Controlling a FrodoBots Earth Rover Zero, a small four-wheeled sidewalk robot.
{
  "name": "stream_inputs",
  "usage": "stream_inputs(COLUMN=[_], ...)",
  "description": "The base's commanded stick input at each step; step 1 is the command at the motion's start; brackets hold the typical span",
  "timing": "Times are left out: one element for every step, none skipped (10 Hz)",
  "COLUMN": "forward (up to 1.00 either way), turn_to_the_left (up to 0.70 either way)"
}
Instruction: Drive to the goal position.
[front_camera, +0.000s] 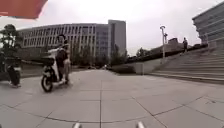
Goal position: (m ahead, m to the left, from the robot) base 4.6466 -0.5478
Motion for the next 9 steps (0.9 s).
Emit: stream_inputs(forward=[0.85, 0.85, 0.85, 0.85, 0.85, 0.85, 0.85, 0.85, 0.85], turn_to_the_left=[0.0, 0.0, 0.0, 0.0, 0.0, 0.0, 0.0, 0.0, 0.0])
